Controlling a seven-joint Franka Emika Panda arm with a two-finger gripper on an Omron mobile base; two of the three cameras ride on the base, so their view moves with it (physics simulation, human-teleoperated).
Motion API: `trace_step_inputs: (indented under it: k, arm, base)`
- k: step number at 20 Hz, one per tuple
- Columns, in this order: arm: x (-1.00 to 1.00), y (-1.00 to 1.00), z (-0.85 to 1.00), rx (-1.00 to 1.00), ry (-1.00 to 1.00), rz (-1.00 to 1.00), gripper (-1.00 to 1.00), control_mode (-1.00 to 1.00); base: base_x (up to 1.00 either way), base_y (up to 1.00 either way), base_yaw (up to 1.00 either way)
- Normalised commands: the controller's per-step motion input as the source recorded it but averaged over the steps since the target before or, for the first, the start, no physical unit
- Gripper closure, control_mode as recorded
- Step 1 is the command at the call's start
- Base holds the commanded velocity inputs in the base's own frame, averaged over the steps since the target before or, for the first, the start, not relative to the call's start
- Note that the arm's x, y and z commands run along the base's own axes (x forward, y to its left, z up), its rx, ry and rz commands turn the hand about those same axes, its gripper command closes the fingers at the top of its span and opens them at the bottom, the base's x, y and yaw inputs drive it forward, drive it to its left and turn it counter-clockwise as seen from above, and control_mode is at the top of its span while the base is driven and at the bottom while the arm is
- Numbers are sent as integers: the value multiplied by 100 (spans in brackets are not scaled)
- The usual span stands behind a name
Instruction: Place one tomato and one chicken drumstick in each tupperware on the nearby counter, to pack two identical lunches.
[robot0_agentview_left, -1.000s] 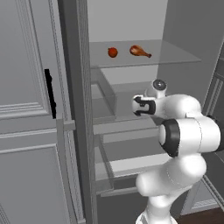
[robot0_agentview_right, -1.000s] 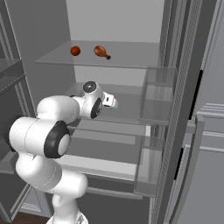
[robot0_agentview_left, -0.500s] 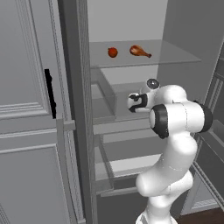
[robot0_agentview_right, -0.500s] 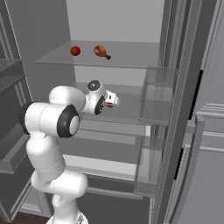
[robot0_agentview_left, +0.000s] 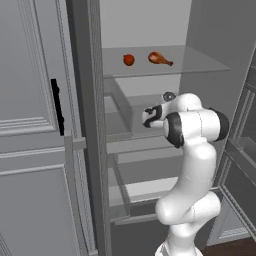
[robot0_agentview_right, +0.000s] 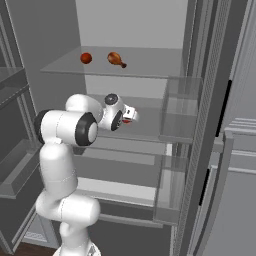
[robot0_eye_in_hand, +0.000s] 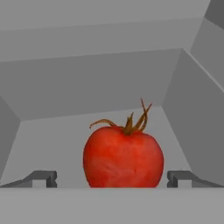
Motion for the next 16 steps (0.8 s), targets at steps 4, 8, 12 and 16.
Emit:
trace_step_inputs:
  k: [4, 8, 12, 16]
  arm:
    - [28, -11, -23, 0, 0, 0, -100, -100]
    - [10, -11, -29, 0, 5, 0, 100, -100]
    - [-4, -14, -47, 0, 15, -1, 100, -100]
    - [-64, -2, -72, 0, 23, -5, 100, -100]
  base:
    - [0, 0, 0]
    - [0, 0, 0]
    - [0, 0, 0]
    - [0, 0, 0]
